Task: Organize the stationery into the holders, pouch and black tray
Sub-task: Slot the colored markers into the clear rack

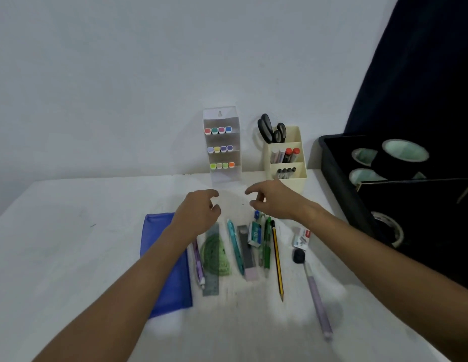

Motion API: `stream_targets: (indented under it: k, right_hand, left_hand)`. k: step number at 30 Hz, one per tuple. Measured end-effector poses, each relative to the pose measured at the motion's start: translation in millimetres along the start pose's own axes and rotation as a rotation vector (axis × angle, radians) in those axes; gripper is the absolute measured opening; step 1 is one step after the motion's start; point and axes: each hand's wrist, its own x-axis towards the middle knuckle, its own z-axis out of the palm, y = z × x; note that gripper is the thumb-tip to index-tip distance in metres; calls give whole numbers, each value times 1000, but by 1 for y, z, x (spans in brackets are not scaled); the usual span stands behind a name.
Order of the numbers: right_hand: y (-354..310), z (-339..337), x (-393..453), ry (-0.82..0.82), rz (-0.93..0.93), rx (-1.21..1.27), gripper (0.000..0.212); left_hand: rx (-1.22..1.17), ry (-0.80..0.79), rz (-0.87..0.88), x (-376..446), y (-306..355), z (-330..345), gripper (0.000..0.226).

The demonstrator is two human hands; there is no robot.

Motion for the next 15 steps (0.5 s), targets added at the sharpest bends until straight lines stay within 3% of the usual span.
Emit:
stream_targets:
  k: [6,15]
  right_hand:
    - [-22,17,-18,-67,-68,8,25]
    - [-66,51,-4,-208,-85,-58,25]
  left_hand:
    - [43,66,-27,-19,-18,-7,34]
    - [65,127,-80,-41,-45,-29,34]
